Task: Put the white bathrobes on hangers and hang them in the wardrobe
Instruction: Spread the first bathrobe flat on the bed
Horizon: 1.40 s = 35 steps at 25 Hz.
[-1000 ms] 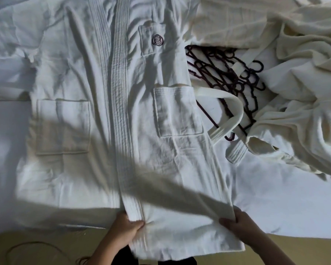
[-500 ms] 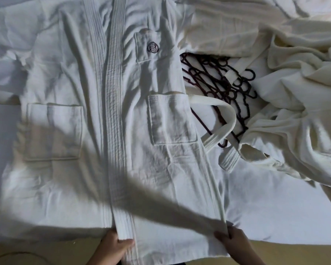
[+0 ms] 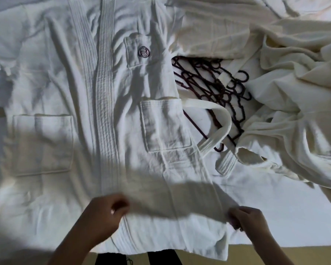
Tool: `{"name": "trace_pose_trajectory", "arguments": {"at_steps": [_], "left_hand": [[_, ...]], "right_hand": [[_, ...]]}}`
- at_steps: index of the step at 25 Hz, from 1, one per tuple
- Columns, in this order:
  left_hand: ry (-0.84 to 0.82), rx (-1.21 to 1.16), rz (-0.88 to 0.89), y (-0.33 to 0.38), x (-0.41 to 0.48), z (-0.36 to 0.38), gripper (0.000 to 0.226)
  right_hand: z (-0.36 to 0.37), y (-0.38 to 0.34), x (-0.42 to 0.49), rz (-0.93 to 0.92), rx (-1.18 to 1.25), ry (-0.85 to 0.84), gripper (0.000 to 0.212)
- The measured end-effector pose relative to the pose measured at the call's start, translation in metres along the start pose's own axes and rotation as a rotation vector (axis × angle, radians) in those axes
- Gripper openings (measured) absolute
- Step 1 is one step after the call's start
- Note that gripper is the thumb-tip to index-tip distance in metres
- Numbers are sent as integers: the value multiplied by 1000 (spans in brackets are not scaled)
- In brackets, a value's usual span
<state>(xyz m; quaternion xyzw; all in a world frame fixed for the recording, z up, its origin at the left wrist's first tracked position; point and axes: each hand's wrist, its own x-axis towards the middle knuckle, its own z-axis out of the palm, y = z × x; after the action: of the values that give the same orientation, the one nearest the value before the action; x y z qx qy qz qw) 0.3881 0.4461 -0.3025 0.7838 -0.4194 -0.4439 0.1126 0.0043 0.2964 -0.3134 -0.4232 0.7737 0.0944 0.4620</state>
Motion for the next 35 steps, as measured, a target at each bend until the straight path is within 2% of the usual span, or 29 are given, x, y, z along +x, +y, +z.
{"name": "trace_pose_trajectory", "arguments": {"at_steps": [1, 2, 4, 5, 8, 10, 12, 14, 16, 17, 18, 19, 20, 21, 22, 23, 24, 25, 26, 27, 29, 31, 35], "left_hand": [[164, -61, 109, 18, 18, -2, 4], [293, -46, 214, 31, 46, -7, 12], [404, -11, 354, 55, 104, -7, 33], [428, 12, 360, 67, 132, -6, 43], [387, 233, 234, 102, 201, -6, 88], [288, 458, 147, 111, 233, -3, 117], [268, 551, 123, 108, 245, 7, 135], [322, 574, 135, 101, 246, 19, 145], [326, 564, 138, 96, 249, 25, 144], [304, 548, 126, 95, 252, 25, 141], [280, 544, 116, 96, 255, 22, 137], [260, 551, 111, 96, 258, 18, 134], [242, 559, 112, 97, 260, 15, 129], [217, 562, 114, 98, 262, 12, 124], [185, 564, 111, 99, 264, 9, 120], [149, 566, 102, 100, 266, 7, 117], [114, 570, 85, 102, 268, 4, 116], [84, 575, 69, 104, 269, 2, 115], [62, 578, 59, 106, 270, -1, 114], [44, 578, 53, 108, 272, -3, 114], [16, 573, 48, 112, 273, -6, 112], [-6, 562, 43, 115, 274, -9, 111], [-7, 542, 37, 116, 273, -11, 111]], "right_hand": [[0, -10, 0, -54, 0, 77, 29], [1, -24, 0, -107, 20, 150, 28], [-3, -65, 5, -227, 41, 289, 20], [-5, -87, 11, -297, 59, 364, 16], [-24, -150, 51, -467, 133, 516, 20], [-33, -183, 87, -434, 63, 457, 35], [-31, -205, 113, -336, -145, 317, 42], [-21, -220, 117, -242, -191, 364, 32], [-9, -219, 105, -386, -35, 553, 20], [-3, -213, 96, -526, -3, 555, 14], [0, -207, 85, -651, -36, 401, 9], [0, -203, 73, -720, -90, 117, 12], [-2, -200, 58, -683, -137, -240, 21], [-1, -194, 55, -609, -93, -478, 31], [1, -189, 59, -561, 23, -496, 40], [3, -185, 67, -519, 153, -307, 47], [2, -185, 76, -487, 210, -22, 49], [2, -186, 88, -464, 155, 241, 47], [0, -187, 97, -432, 58, 395, 46], [-1, -188, 105, -389, -34, 435, 47], [5, -191, 120, -311, -144, 372, 45], [16, -193, 126, -288, -210, 380, 38], [25, -199, 114, -355, -138, 501, 16]]}}
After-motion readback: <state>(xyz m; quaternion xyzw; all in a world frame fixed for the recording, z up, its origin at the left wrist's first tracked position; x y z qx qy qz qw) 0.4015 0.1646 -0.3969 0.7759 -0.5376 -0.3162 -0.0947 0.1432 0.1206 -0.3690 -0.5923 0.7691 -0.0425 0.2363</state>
